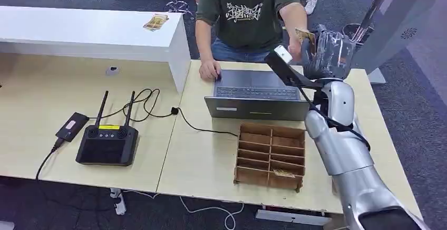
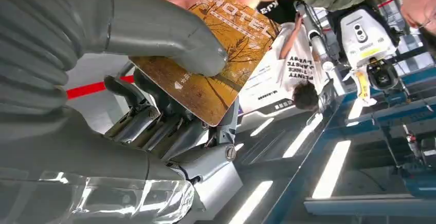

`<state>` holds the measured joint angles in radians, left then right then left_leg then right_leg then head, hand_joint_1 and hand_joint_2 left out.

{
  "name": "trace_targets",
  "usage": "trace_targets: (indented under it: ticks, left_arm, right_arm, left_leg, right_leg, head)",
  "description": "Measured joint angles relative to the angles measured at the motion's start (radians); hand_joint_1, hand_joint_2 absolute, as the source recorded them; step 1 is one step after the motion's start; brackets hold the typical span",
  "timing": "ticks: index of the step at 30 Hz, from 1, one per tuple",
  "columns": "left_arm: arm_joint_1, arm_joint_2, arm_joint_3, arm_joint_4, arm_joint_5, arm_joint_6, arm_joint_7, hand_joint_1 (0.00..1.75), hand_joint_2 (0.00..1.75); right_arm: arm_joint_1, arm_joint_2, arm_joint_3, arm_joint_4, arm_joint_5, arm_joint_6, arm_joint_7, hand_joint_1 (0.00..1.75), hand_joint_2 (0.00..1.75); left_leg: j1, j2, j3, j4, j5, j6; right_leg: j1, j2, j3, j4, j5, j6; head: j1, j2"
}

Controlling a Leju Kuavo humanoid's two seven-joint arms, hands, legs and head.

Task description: Pass the card to the sensor for recognition and then transmit it.

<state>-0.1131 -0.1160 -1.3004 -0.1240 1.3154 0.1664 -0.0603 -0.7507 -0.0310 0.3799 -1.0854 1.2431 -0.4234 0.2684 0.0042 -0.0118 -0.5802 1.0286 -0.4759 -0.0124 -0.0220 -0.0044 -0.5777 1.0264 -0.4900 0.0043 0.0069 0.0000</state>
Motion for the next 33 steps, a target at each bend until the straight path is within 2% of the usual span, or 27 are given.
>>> trace_targets:
  ticks: [10, 23, 24, 25, 33]
  left_arm:
    - [-0.007, 0.005, -0.011, 0.000, -0.014, -0.010, 0.019, 0.00, 0.00]
    - [-0.012, 0.005, -0.022, 0.000, -0.014, -0.013, 0.024, 0.00, 0.00]
    - [-0.012, 0.005, -0.022, 0.000, -0.014, -0.013, 0.024, 0.00, 0.00]
    - [-0.012, 0.005, -0.022, 0.000, -0.013, -0.013, 0.024, 0.00, 0.00]
    - [-0.013, 0.006, -0.022, 0.000, -0.012, -0.014, 0.024, 0.00, 0.00]
  right_arm:
    - [-0.102, 0.029, 0.023, 0.139, 0.047, 0.025, 0.037, 1.75, 1.75]
    - [-0.123, 0.041, 0.029, 0.201, 0.054, 0.032, 0.046, 1.75, 1.75]
    - [-0.123, 0.041, 0.031, 0.203, 0.055, 0.034, 0.046, 0.52, 1.75]
    - [-0.123, 0.042, 0.032, 0.204, 0.057, 0.037, 0.049, 0.03, 1.75]
    - [-0.128, 0.048, 0.042, 0.204, 0.060, 0.043, 0.052, 0.00, 1.75]
  left_leg:
    - [0.000, 0.000, 0.000, 0.000, 0.000, 0.000]
    - [0.000, 0.000, 0.000, 0.000, 0.001, 0.000]
    - [0.000, 0.000, 0.000, 0.000, 0.001, 0.000]
    - [0.000, 0.000, 0.000, 0.000, 0.001, 0.000]
    - [0.000, 0.000, 0.000, 0.000, 0.001, 0.000]
  right_leg:
    - [0.000, 0.000, 0.000, 0.000, 0.001, -0.001]
    - [0.000, 0.000, 0.000, 0.000, 0.001, 0.000]
    - [0.000, 0.000, 0.000, 0.000, 0.001, 0.000]
    - [0.000, 0.000, 0.000, 0.000, 0.001, 0.000]
    - [0.000, 0.000, 0.000, 0.000, 0.001, 0.000]
  head:
    - [0.000, 0.000]
    - [0.000, 0.000]
    - [0.000, 0.000]
    - [0.000, 0.000]
    - [0.000, 0.000]
